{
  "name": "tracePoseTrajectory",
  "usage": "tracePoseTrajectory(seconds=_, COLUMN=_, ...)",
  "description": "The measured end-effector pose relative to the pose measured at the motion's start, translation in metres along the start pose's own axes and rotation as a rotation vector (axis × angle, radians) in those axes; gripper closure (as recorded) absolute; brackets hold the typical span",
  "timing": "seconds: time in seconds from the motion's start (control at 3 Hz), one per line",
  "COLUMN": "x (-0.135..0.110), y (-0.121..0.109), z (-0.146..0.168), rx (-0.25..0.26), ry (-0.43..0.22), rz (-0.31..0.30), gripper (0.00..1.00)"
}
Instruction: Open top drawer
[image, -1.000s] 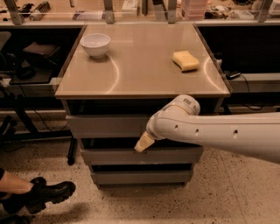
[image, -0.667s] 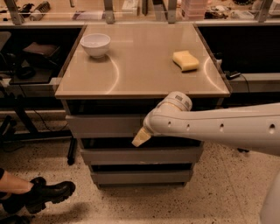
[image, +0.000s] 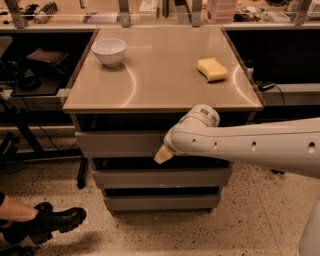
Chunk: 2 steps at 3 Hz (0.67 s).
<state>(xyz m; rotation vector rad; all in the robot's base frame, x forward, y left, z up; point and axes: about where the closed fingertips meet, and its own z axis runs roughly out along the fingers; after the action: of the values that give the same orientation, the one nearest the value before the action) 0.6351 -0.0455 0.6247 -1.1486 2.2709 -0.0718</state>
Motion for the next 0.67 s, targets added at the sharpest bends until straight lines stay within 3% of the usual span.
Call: tracePoseTrajectory(seconds=0.67, x=-0.0002, y=-0.0001, z=-0.0003, rx=0.000, ry=0.000, rz=0.000, gripper=0.65)
